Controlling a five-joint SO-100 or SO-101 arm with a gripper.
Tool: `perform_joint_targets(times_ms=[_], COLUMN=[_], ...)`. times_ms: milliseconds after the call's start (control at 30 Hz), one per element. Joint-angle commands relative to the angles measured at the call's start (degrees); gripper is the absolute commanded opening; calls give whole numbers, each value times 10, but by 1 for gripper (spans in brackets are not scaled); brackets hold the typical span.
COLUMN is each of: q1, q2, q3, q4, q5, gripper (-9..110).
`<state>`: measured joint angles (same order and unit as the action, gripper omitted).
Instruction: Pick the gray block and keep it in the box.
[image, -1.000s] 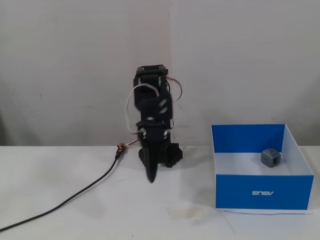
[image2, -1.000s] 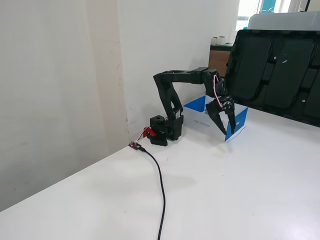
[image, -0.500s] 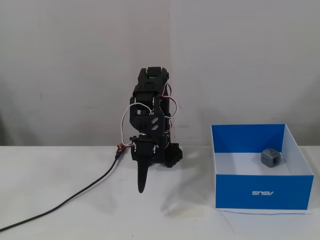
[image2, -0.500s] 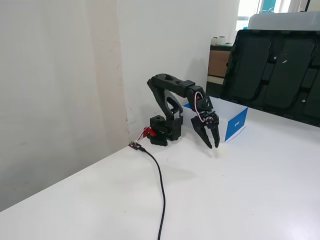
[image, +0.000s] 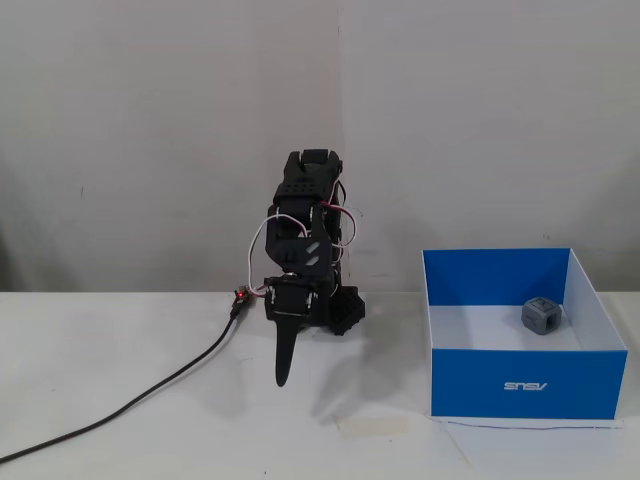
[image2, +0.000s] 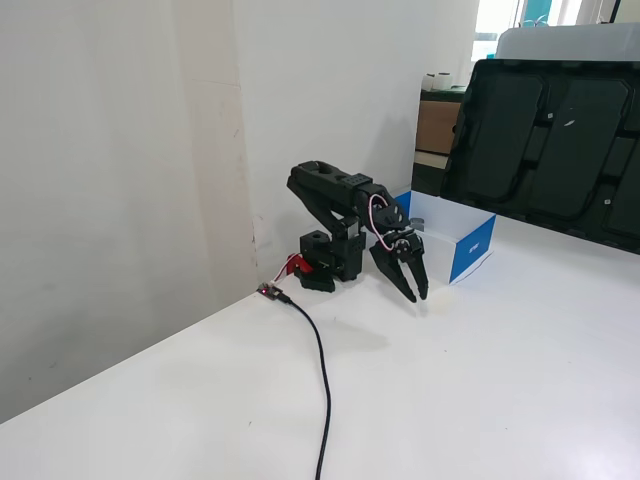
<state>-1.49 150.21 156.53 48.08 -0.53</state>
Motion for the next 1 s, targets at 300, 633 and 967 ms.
perform_joint_targets(times_ms=[300,633,967], q1=[-18,-24,-18], q2=[229,461,462], q3=[105,178,178], q4=[41,144,146], q5=[8,9,17], gripper=[4,3,0])
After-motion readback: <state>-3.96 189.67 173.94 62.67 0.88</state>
